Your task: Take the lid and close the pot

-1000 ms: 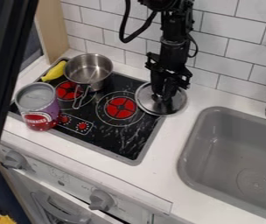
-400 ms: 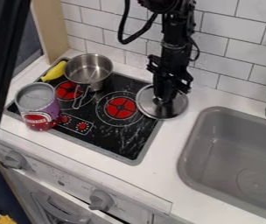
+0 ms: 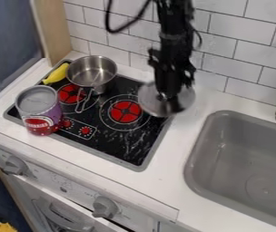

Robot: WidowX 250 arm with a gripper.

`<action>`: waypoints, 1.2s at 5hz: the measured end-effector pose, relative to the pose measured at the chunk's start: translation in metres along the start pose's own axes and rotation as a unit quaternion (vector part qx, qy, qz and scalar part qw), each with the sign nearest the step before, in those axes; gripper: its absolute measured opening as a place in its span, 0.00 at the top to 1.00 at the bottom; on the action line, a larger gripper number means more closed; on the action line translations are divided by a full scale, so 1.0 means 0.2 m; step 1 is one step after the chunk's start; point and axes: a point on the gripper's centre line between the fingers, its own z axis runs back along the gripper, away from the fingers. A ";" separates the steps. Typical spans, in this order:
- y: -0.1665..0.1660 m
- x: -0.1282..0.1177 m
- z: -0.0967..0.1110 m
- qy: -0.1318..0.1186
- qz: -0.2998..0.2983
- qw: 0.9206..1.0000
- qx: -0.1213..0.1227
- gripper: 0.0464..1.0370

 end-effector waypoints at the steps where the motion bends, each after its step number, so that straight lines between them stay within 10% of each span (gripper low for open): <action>1: 0.11 -0.03 0.15 -0.033 0.037 0.999 0.010 0.77; 4: 0.47 -0.21 0.29 -0.050 0.150 0.984 0.083 0.77; 6: 0.67 -0.25 0.13 -0.013 0.197 0.977 0.081 0.77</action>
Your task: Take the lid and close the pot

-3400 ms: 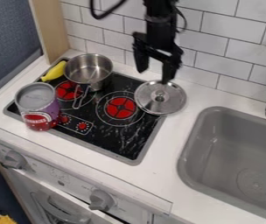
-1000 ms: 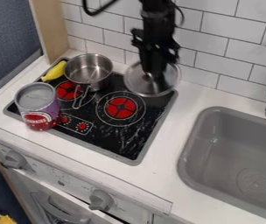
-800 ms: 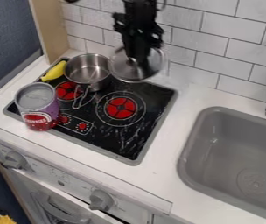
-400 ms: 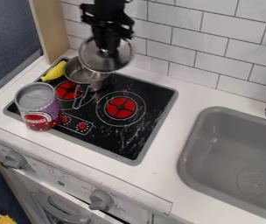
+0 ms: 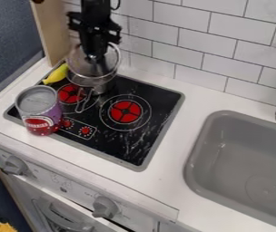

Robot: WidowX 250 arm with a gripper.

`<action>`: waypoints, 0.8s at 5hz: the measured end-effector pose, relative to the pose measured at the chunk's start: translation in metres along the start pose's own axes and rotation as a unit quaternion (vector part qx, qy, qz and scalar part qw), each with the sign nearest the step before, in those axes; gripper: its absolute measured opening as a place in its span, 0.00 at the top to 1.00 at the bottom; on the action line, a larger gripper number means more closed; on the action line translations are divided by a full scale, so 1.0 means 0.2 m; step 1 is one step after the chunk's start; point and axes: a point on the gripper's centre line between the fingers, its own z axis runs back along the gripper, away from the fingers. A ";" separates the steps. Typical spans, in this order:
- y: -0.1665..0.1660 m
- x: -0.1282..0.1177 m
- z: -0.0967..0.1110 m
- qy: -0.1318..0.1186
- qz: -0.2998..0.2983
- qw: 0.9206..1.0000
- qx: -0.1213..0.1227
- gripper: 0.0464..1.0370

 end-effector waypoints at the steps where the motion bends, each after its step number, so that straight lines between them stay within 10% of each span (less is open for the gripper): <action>1: 0.02 0.02 -0.06 0.017 0.005 1.000 0.004 0.77; 4: 0.09 0.03 -0.16 0.046 0.020 0.999 0.000 0.71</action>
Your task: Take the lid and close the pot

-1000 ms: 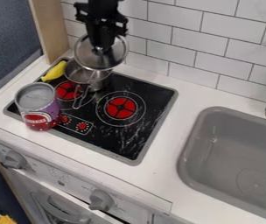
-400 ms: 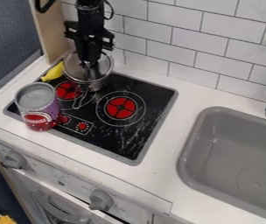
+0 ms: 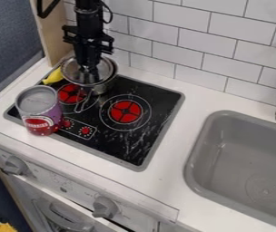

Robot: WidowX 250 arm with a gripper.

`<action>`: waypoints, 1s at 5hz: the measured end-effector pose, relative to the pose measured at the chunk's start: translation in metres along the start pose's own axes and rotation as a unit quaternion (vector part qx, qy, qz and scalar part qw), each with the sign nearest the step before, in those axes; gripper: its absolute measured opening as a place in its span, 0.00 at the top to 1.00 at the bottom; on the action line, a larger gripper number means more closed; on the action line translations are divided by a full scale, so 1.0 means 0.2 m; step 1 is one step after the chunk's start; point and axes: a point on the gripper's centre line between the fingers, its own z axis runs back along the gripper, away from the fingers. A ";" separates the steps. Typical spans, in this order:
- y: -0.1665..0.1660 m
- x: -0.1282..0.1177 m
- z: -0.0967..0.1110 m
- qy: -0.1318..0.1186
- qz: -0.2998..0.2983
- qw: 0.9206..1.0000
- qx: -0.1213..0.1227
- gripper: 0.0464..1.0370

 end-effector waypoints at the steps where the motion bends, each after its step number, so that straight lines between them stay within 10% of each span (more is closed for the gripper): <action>1: -0.02 0.00 -0.01 0.003 0.000 1.000 -0.013 0.43; 2: -0.03 -0.01 -0.01 -0.001 -0.001 1.000 -0.016 0.13; 3: -0.05 -0.04 0.00 0.002 -0.002 1.000 -0.026 0.03; 5: -0.05 -0.04 0.12 -0.033 0.009 0.999 -0.040 0.04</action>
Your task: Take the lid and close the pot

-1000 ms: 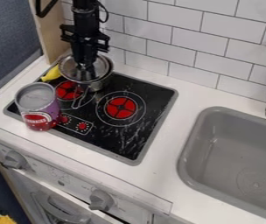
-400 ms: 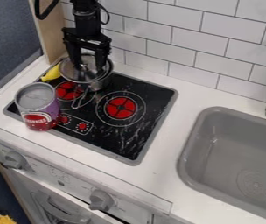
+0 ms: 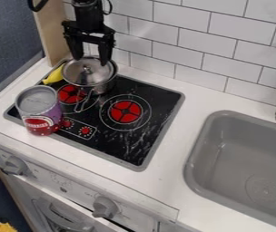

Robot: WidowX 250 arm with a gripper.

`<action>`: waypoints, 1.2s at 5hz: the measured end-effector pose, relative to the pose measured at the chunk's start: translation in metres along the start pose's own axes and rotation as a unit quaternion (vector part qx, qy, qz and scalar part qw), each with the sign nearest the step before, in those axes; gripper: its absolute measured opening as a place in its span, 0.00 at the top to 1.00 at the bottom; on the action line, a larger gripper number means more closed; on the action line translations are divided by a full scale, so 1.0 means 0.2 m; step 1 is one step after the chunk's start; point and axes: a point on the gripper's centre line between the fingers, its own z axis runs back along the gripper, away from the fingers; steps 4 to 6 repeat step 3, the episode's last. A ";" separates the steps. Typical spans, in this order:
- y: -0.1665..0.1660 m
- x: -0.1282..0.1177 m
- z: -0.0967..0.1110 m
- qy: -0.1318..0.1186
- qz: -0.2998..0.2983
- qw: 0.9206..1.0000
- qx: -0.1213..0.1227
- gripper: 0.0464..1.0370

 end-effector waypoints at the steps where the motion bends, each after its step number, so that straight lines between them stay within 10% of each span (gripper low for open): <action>1: 0.00 -0.01 0.00 0.003 0.005 1.000 -0.005 0.04; 3: 0.01 0.00 0.25 -0.048 -0.003 0.999 -0.005 0.04; 6: 0.01 0.00 0.25 -0.048 -0.003 0.999 -0.005 0.04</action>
